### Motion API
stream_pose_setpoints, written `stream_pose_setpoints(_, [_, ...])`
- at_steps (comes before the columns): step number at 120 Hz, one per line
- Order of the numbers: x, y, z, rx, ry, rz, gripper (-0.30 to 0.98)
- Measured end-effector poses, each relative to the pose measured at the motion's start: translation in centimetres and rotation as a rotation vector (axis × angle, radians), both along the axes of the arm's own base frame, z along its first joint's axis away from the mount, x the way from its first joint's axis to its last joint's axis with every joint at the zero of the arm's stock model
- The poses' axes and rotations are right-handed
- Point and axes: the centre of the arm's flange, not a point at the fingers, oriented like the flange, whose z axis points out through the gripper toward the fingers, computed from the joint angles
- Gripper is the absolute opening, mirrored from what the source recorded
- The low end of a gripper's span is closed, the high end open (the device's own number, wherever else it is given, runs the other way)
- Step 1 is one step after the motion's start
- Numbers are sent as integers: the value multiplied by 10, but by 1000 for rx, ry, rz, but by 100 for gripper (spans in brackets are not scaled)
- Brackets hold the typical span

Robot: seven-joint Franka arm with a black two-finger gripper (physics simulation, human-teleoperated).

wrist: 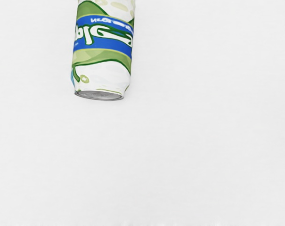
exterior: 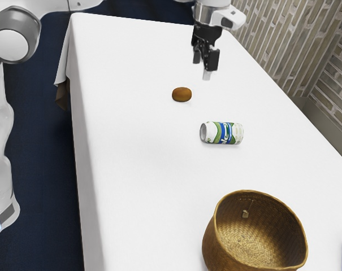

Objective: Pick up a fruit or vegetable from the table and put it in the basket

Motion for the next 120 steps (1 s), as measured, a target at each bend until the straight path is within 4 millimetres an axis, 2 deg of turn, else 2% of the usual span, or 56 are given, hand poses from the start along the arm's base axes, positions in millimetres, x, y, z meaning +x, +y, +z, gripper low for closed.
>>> stream_pose_setpoints(26, [-2,4,1,0,14,2,69])
stream_pose_setpoints(34, [-11,6,39,-3,-53,3,69])
stream_pose_setpoints(39, [-32,7,84,1,-130,2,69])
stream_pose_setpoints(45, [-56,10,116,3,-175,3,69])
stream_pose_setpoints(51, [-73,21,132,5,-189,23,68])
stream_pose_setpoints(61, [-92,59,141,14,-183,101,69])
stream_pose_setpoints(73, [-99,81,137,46,-140,158,69])
stream_pose_setpoints(81, [-89,99,118,92,-73,211,69])
stream_pose_setpoints(93, [-73,143,85,123,24,317,69])
stream_pose_setpoints(107, [-60,191,51,78,88,408,69])
stream_pose_setpoints(120, [-73,248,39,52,103,525,69])
